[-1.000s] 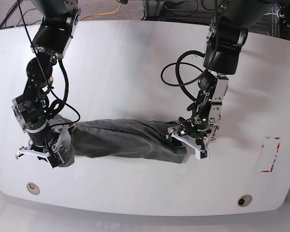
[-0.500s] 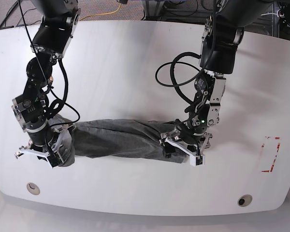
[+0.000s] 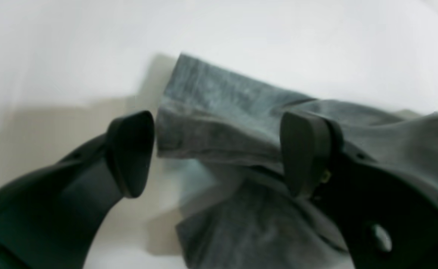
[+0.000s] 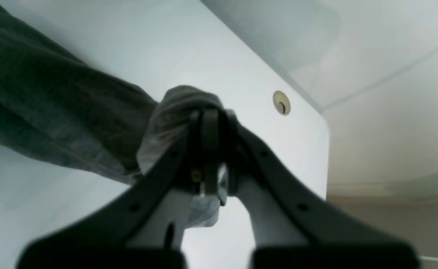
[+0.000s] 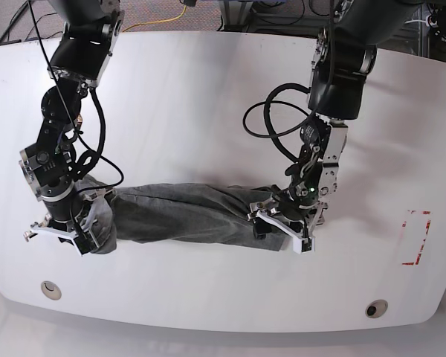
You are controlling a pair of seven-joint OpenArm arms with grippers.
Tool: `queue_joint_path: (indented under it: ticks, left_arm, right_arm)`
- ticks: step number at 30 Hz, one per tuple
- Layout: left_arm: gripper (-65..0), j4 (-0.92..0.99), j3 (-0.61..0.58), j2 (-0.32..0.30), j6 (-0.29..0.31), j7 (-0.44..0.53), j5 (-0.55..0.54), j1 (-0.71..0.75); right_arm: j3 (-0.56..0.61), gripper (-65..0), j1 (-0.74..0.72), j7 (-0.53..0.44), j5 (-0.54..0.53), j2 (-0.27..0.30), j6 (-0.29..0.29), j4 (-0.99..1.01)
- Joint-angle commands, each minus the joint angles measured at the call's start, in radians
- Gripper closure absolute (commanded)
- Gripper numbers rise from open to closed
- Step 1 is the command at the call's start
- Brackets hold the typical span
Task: Layout the t-shirt on the table in an organized manner, then fold the t-shirt properly
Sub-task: 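Hold both shirt ends and draw the grippers slightly toward each other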
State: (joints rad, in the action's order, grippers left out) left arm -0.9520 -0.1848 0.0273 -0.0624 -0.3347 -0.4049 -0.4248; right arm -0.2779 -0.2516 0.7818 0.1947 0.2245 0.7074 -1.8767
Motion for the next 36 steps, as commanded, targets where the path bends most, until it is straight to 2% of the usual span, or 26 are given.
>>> queue_joint_path:
  ticks: [1,23,30,36]
  left_arm:
    - [-49.7,0.034,0.001,0.012,0.006,0.027,-0.002,-0.049]
    - [-49.7,0.087,0.003,0.021,0.002,0.107,-0.002,-0.062]
    - [-49.7,0.204,0.000,0.052,0.002,0.173,-0.001,-0.090]
    - [-49.7,0.235,0.000,0.053,0.002,0.200,-0.001,-0.098]
  right_arm:
    - [-0.004,0.0,-0.024,-0.023,-0.004,0.009,-0.009,-0.019]
    - [-0.004,0.0,-0.024,-0.023,-0.004,0.009,-0.009,-0.019]
    - [-0.004,0.0,-0.024,-0.023,-0.004,0.009,-0.009,-0.019]
    - [-0.004,0.0,-0.024,-0.023,-0.004,0.009,-0.009,-0.019]
